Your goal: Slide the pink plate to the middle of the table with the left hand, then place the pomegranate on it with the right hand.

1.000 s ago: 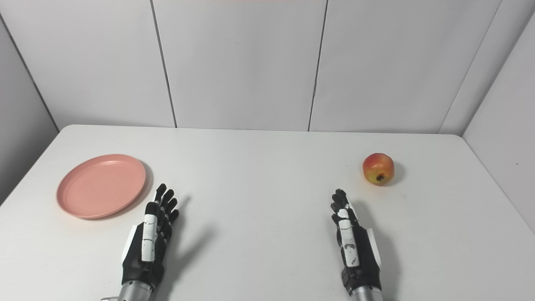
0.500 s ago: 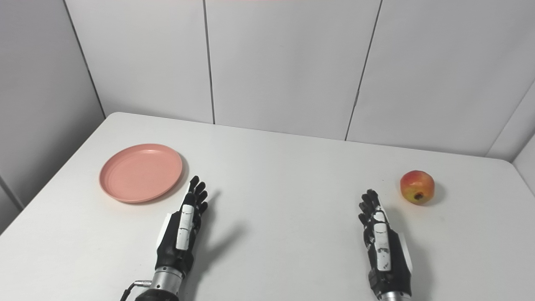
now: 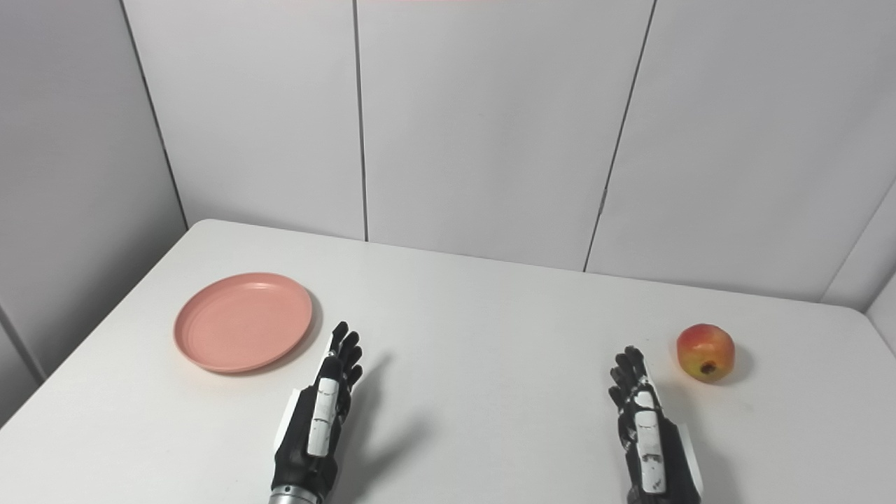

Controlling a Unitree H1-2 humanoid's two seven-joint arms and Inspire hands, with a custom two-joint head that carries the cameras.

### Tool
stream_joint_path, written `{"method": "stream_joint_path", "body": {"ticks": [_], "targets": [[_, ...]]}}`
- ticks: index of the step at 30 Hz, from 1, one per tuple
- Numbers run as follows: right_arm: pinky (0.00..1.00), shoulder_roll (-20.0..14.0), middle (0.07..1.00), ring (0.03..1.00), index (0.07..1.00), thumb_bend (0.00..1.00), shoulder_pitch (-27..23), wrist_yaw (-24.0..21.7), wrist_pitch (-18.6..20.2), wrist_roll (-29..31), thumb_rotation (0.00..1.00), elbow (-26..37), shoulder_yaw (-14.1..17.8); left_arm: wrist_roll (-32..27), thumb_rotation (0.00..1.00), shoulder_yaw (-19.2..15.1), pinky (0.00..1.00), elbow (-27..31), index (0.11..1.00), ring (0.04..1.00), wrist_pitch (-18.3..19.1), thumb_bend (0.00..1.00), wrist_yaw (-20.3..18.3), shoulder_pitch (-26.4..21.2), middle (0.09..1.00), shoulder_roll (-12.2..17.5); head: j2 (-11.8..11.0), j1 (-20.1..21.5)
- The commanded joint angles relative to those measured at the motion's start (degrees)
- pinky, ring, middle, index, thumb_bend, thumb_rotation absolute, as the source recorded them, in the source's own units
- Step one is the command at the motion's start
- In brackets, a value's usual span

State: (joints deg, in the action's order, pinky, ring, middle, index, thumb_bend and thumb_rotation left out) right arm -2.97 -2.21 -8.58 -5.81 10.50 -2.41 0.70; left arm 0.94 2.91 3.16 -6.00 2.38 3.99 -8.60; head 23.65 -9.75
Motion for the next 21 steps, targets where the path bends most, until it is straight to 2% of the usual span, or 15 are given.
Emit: {"method": "stream_joint_path", "body": {"ticks": [1, 4, 8, 12, 14, 17, 21], "targets": [[1.00, -0.6, 0.972, 0.983, 0.972, 0.75, 3.5, -0.9, -2.6, 0.4, 0.98, -6.3, 0.6, 0.6, 1.00, 0.4, 1.00, -2.9, 1.000, 0.997, -2.8, 0.71, 0.4, 1.8, 0.997, 0.0, 0.1, -0.1], [1.00, -0.6, 0.971, 0.983, 0.972, 0.75, 3.4, -0.9, -3.2, 0.2, 0.98, -7.0, 0.6, 0.6, 1.00, 0.2, 1.00, -2.7, 1.000, 0.998, -3.6, 0.72, 0.4, 1.7, 0.998, 0.1, -0.5, 0.1], [1.00, -0.4, 0.966, 0.981, 0.969, 0.75, 3.3, -0.7, -3.5, 0.4, 0.97, -7.3, 0.6, -0.1, 0.99, -0.6, 1.00, -1.1, 1.000, 0.988, -2.7, 0.72, 0.8, 1.1, 0.986, -0.1, -0.6, 0.4], [1.00, -0.2, 0.963, 0.978, 0.964, 0.75, 3.6, -0.5, -3.4, 0.4, 0.96, -7.1, 0.6, -2.7, 1.00, -1.0, 1.00, 3.5, 1.000, 0.991, 0.9, 0.68, 0.0, -1.2, 0.989, -0.2, -0.4, 1.0], [1.00, -0.1, 0.959, 0.976, 0.959, 0.75, 3.8, -0.5, -3.4, 0.5, 0.96, -6.8, 0.6, -4.5, 0.97, -1.1, 1.00, 5.5, 1.000, 0.996, 2.6, 0.71, -0.5, -2.6, 0.996, -0.2, -0.3, 1.2], [1.00, 0.2, 0.955, 0.972, 0.954, 0.76, 4.2, -0.2, -3.3, 0.5, 0.95, -6.3, 0.7, -5.3, 0.91, -1.8, 1.00, 9.0, 0.999, 0.978, 7.1, 0.75, 0.1, -5.9, 0.989, 0.2, 0.1, 1.5], [1.00, 0.5, 0.949, 0.966, 0.947, 0.76, 4.3, -0.2, -3.4, 0.7, 0.94, -6.2, 0.7, -5.5, 0.83, -4.0, 0.99, 11.7, 0.918, 0.916, 11.3, 0.82, 0.8, -11.3, 0.917, 1.7, 0.3, 1.5]]}}
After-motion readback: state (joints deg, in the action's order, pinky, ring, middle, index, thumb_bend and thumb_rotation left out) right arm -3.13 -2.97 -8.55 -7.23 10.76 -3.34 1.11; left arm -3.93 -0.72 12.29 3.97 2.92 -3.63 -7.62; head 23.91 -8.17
